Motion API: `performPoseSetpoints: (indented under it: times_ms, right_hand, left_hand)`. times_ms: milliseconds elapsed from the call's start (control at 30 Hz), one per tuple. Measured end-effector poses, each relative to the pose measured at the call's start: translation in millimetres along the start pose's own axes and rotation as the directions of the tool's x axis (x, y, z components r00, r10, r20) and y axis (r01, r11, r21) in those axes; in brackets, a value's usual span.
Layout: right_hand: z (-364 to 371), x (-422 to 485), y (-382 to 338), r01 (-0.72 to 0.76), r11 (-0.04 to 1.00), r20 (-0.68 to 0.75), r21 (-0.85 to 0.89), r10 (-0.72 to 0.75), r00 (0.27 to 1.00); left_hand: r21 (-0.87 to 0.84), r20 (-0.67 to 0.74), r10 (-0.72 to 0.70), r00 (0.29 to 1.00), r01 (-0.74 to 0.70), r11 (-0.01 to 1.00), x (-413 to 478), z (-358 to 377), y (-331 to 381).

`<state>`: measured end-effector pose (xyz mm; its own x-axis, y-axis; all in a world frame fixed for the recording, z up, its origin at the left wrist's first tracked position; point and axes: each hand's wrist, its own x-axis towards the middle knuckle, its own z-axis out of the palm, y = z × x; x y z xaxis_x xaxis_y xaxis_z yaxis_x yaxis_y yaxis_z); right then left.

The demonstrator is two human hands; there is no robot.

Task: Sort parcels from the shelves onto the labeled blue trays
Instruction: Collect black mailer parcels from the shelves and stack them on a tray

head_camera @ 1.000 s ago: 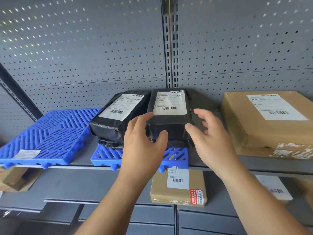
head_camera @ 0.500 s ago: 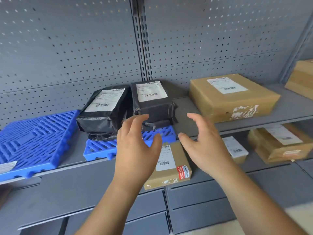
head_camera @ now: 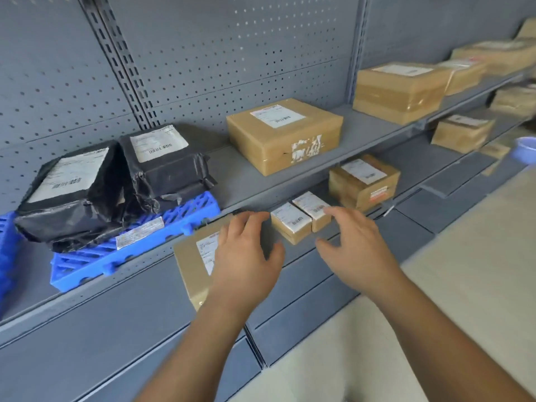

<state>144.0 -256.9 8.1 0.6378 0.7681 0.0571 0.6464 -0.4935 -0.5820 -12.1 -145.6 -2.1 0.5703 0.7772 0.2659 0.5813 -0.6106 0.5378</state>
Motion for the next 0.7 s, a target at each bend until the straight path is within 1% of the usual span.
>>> performPoseSetpoints:
  times_ms: [167, 300, 400, 700]
  right_hand:
    - [-39, -7, 60, -0.129, 0.983, -0.079, -0.132, 0.119, 0.990]
    - [-86, -11, 116, -0.237, 0.952, -0.187, -0.192, 0.202, 0.961]
    - [-121, -14, 158, -0.302, 0.933, -0.227, -0.197, 0.257, 0.939]
    - [-211, -38, 288, -0.465, 0.871, -0.335, -0.157, 0.395, 0.855]
  left_hand:
    - [0.057, 0.168, 0.081, 0.982, -0.092, 0.994, 16, 43, 52]
    - [0.078, 0.226, 0.154, 0.962, -0.176, 0.981, 33, 83, 117]
    - [0.065, 0.253, 0.243, 0.936, -0.268, 0.961, 41, 116, 169]
    - [0.041, 0.347, 0.406, 0.845, -0.447, 0.894, 48, 224, 318]
